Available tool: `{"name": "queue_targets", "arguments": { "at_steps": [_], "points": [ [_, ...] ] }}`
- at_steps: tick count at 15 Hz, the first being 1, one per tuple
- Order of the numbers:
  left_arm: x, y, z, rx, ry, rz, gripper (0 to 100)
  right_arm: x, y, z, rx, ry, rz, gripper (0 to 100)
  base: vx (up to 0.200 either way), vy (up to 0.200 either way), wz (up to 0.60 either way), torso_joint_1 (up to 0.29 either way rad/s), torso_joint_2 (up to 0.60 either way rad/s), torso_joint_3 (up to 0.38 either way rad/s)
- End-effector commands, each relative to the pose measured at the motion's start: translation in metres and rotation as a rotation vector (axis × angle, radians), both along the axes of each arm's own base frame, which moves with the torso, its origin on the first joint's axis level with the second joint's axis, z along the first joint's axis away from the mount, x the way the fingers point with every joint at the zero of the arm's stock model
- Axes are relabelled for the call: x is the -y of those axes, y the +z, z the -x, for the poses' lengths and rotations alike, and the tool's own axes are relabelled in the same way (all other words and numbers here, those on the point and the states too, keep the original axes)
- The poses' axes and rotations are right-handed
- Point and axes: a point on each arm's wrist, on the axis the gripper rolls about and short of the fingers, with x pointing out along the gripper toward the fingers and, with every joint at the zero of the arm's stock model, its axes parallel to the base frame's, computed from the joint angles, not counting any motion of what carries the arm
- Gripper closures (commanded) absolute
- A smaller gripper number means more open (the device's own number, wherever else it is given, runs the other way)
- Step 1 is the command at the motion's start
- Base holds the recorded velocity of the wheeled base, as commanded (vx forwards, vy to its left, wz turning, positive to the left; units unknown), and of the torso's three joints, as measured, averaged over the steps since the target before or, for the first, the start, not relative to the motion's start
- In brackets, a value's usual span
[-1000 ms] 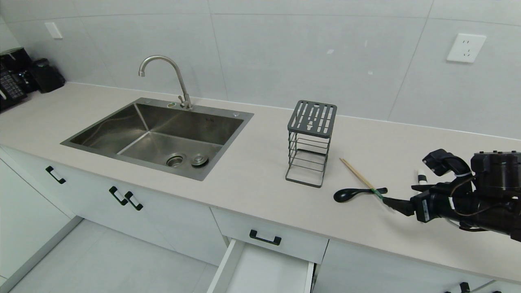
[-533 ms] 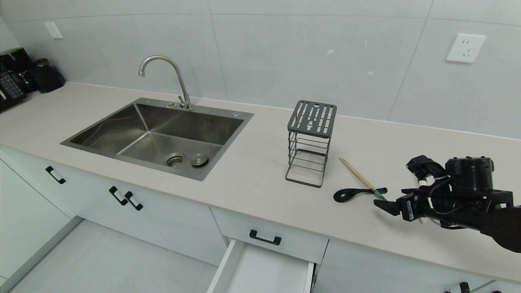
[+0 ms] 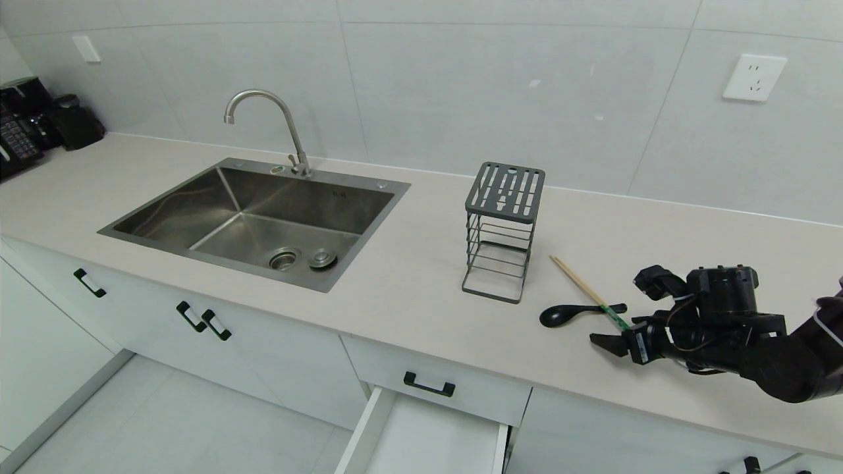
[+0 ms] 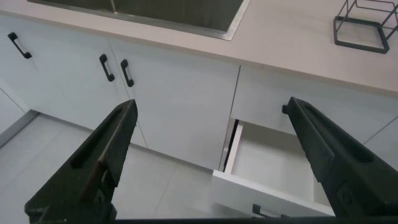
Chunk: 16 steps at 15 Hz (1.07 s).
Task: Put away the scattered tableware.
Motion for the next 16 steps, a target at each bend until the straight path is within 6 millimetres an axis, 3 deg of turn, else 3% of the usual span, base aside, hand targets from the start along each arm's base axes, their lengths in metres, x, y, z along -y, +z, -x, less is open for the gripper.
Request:
{"name": "queue_targets", "arguments": {
  "at_steps": [1,9,10,16],
  "points": [
    [0.0,0.0,0.0,-0.001,0.001,0.0,0,-0.003,-0.003,-0.005,0.002,0.008,-0.001,0,0.0,0.0,0.0,0.0,0.0,0.0],
    [0.0,0.0,0.0,-0.001,0.001,0.0,0,-0.011,-0.004,-0.025,0.04,0.022,-0.005,0,0.0,0.0,0.0,0.0,0.0,0.0],
    [0.0,0.0,0.0,-0.001,0.001,0.0,0,-0.012,-0.002,-0.027,0.048,0.021,-0.006,100,0.0,0.0,0.0,0.0,0.0,0.0],
    [0.0,0.0,0.0,-0.001,0.001,0.0,0,0.003,-0.006,-0.032,0.045,-0.039,0.004,100,0.0,0.0,0.0,0.0,0.0,0.0]
  ]
}}
